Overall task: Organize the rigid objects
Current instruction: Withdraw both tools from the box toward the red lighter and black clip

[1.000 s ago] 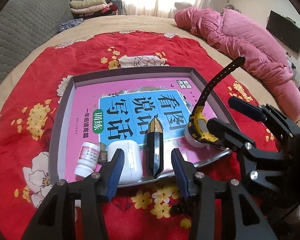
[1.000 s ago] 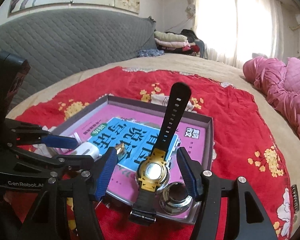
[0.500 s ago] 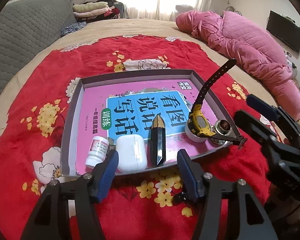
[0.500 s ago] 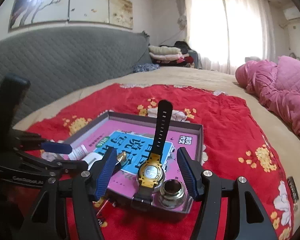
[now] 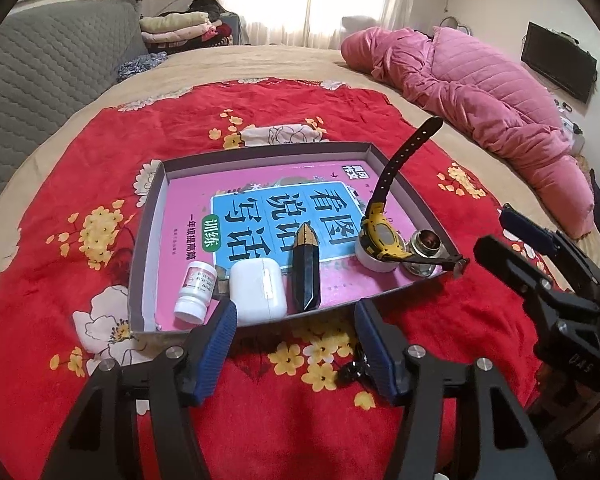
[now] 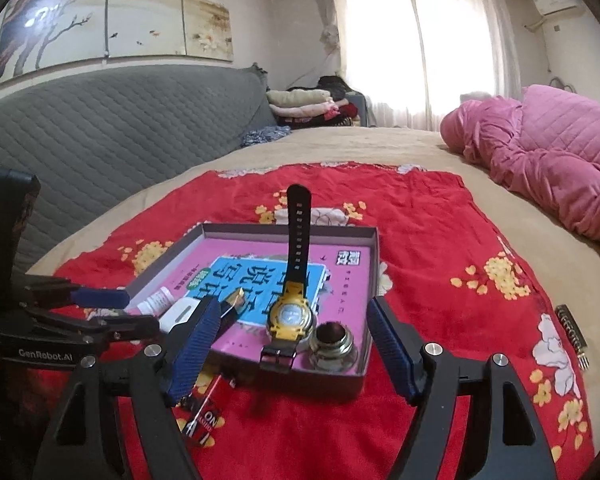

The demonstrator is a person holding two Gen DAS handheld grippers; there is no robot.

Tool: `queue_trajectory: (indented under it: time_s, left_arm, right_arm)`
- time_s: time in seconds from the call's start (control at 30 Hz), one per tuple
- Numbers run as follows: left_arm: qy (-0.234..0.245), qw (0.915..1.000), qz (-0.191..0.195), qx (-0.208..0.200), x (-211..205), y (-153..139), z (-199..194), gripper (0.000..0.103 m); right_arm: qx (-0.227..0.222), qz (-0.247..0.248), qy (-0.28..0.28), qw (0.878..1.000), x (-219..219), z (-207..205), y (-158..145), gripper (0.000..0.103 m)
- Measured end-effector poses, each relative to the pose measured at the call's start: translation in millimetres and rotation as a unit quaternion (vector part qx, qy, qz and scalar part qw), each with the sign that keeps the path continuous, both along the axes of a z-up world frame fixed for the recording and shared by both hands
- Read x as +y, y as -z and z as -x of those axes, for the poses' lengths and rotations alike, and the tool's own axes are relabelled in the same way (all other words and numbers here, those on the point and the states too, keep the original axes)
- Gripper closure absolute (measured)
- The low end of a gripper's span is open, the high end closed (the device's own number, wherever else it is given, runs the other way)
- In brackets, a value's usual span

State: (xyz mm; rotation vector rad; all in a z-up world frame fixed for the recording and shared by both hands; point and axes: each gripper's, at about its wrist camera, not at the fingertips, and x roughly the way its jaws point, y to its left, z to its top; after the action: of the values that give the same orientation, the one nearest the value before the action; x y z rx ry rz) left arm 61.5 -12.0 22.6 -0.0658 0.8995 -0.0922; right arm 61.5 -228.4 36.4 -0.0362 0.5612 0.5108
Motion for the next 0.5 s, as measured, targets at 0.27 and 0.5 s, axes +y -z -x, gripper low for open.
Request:
queue_trajectory:
  time_s: [0.27, 0.5]
  left_arm:
    - [-0.003, 1.0, 0.009, -0.001, 6.5, -1.4, 7.3, 0.042]
    - [-0.006, 0.9999, 0.009, -0.001, 10.1, -2.9, 12.5, 0.042]
  right_arm:
    - [-0.002, 0.031, -0.018, 0.999, 12.8, 15.3, 2.5, 0.026]
    - [0.003, 0.042, -0.023, 0.999, 16.2, 26.0, 3.1, 0.026]
